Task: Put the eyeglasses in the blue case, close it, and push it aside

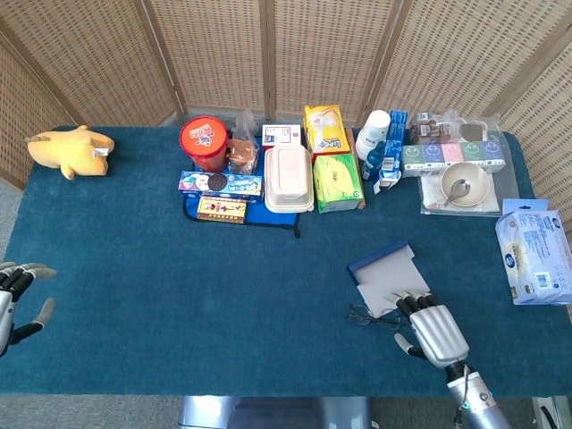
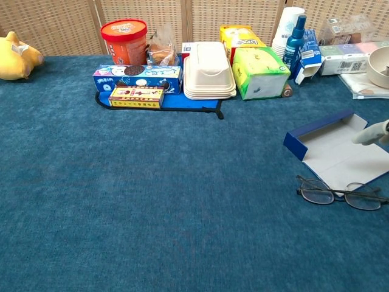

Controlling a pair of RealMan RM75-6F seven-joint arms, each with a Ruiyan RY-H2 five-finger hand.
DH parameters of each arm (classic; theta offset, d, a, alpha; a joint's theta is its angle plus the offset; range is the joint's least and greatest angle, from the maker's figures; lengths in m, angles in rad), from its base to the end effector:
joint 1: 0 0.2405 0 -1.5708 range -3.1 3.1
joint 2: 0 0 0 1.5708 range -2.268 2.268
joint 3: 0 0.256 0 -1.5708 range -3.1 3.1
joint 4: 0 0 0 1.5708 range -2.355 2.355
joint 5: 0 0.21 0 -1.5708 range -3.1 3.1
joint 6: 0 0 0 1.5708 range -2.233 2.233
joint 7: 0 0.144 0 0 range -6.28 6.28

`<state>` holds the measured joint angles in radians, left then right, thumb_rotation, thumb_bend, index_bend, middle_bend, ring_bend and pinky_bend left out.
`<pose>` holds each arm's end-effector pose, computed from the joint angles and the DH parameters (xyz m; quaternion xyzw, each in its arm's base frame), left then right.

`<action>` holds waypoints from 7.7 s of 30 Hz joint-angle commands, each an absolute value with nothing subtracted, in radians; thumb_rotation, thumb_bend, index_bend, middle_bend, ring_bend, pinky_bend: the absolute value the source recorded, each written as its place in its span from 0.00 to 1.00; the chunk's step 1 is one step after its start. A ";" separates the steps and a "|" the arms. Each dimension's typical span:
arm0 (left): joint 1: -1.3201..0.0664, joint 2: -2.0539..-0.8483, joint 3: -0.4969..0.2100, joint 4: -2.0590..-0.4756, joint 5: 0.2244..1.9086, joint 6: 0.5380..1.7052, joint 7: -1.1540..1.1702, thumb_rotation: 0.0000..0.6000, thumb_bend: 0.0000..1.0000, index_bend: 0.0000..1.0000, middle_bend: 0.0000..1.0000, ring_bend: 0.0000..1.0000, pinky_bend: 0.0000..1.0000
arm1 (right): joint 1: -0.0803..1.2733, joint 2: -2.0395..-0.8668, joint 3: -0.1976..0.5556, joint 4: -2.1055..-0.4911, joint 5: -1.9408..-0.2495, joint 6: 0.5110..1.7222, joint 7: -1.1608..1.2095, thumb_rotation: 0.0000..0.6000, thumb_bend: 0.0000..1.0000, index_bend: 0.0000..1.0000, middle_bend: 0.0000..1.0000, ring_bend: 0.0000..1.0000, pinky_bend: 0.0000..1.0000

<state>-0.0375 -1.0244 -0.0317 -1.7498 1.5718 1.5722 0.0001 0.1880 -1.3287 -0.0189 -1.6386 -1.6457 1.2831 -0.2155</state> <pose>-0.2857 0.1613 0.1817 -0.5855 -0.3784 -0.4219 0.5796 -0.2526 -0.1834 0.0505 0.7162 -0.3765 0.3740 0.4532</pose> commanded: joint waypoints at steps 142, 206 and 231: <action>0.017 -1.059 -0.045 -1.617 1.575 1.662 -0.118 1.00 0.34 0.34 0.32 0.30 0.23 | 0.399 -1.384 0.066 -1.297 -1.520 1.136 0.044 1.00 0.34 0.66 0.38 0.38 0.40; 0.029 -1.066 -0.048 -1.594 1.575 1.677 -0.135 1.00 0.34 0.34 0.31 0.30 0.24 | 0.581 -1.422 0.086 -1.219 -1.405 0.932 -0.020 1.00 0.37 0.25 0.21 0.18 0.35; 0.031 -1.070 -0.048 -1.583 1.581 1.685 -0.147 1.00 0.34 0.34 0.31 0.30 0.24 | 0.616 -1.369 0.073 -1.291 -1.366 0.870 -0.145 1.00 0.13 0.21 0.19 0.12 0.28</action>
<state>0.0310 -1.0699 -0.0475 -1.5833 1.5809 1.6852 -0.1473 0.6148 -1.3677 0.0729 -1.2923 -1.3672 0.8716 -0.1435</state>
